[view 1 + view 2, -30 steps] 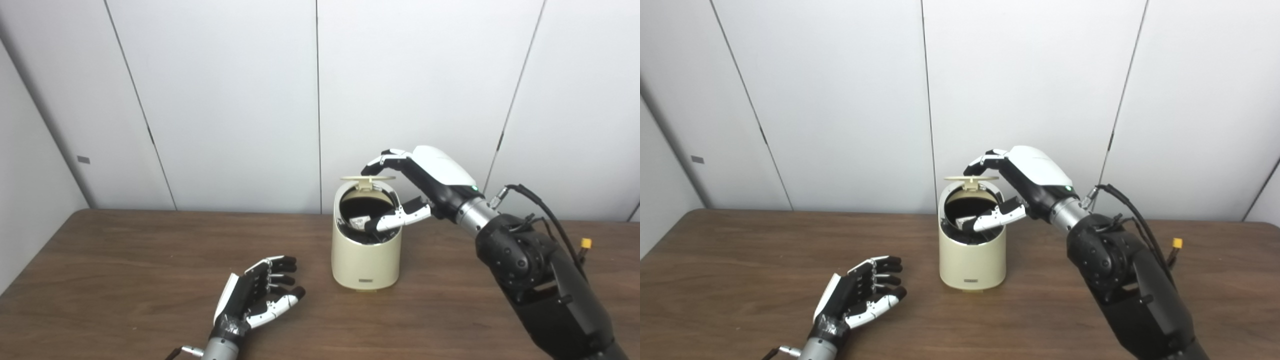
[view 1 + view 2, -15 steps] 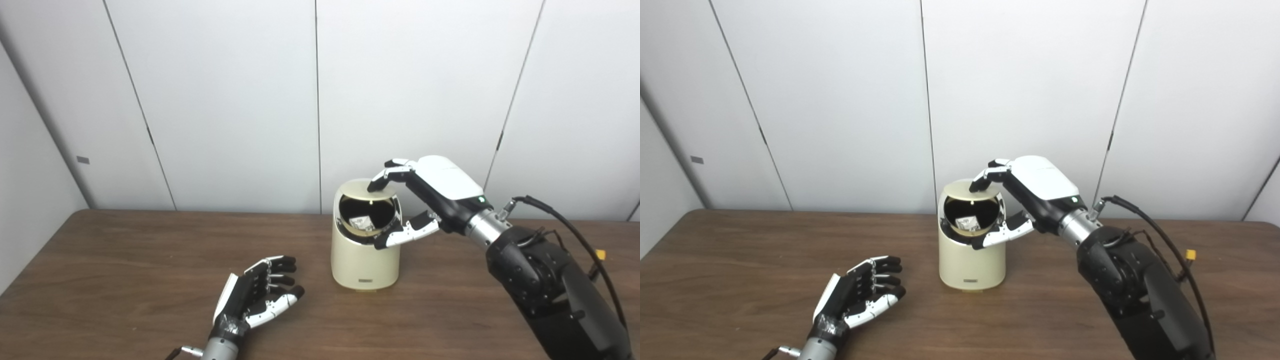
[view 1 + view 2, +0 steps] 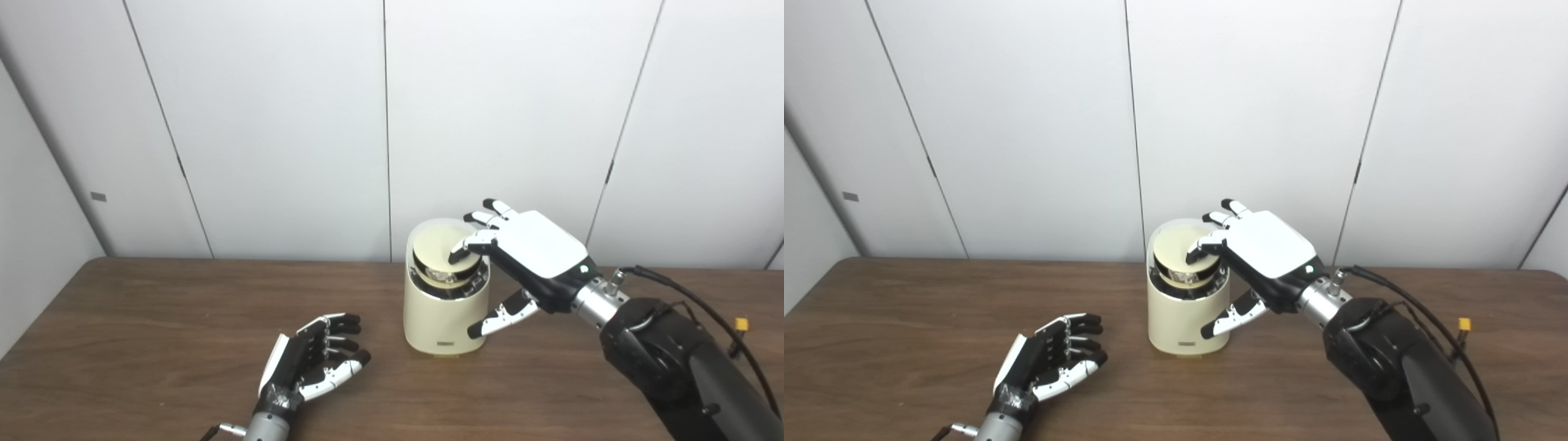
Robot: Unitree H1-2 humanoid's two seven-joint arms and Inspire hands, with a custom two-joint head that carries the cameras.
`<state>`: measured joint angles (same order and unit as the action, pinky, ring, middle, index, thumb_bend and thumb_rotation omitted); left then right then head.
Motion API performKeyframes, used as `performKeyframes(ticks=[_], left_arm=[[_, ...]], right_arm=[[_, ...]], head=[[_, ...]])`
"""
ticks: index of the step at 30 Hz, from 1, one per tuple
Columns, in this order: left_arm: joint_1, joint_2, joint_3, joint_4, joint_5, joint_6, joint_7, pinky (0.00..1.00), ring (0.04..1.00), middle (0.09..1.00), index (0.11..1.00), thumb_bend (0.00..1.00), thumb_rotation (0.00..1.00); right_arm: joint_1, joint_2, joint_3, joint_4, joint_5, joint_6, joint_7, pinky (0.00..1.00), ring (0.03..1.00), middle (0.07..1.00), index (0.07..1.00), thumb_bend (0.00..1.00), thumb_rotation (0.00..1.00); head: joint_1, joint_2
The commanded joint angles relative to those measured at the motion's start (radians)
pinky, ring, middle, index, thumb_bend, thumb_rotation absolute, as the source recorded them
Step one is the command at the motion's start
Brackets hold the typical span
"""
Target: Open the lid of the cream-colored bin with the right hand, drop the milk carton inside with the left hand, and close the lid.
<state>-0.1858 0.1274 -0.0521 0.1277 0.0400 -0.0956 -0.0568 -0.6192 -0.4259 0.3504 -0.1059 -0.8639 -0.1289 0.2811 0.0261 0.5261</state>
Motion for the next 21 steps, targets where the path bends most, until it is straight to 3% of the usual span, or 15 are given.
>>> performKeyframes(ticks=[1,5,13,21], left_arm=[[-0.017,0.005,0.008,-0.033,-0.002,-0.005,-0.006,0.53,0.633,0.718,0.739,0.60,0.16],[-0.021,0.004,0.012,-0.027,-0.011,-0.011,-0.013,0.53,0.632,0.720,0.737,0.63,0.20],[-0.019,0.002,0.012,-0.033,-0.008,-0.009,-0.016,0.52,0.630,0.721,0.736,0.62,0.20],[-0.013,0.001,0.007,-0.042,0.005,0.000,-0.014,0.52,0.628,0.715,0.736,0.63,0.22]], right_arm=[[-0.022,0.003,-0.010,-0.021,-0.001,-0.018,-0.015,1.00,0.919,0.697,0.689,0.72,0.45],[-0.019,0.006,-0.003,-0.015,-0.013,-0.023,-0.008,1.00,0.925,0.704,0.689,0.71,0.47],[-0.022,0.008,0.022,-0.002,-0.053,-0.019,0.015,0.98,0.927,0.720,0.697,0.74,0.48],[-0.028,0.012,0.048,-0.029,-0.111,0.050,0.164,1.00,0.987,0.782,0.766,0.75,0.53]], head=[[0.001,0.000],[0.001,0.000],[0.005,0.007],[0.008,0.018]])
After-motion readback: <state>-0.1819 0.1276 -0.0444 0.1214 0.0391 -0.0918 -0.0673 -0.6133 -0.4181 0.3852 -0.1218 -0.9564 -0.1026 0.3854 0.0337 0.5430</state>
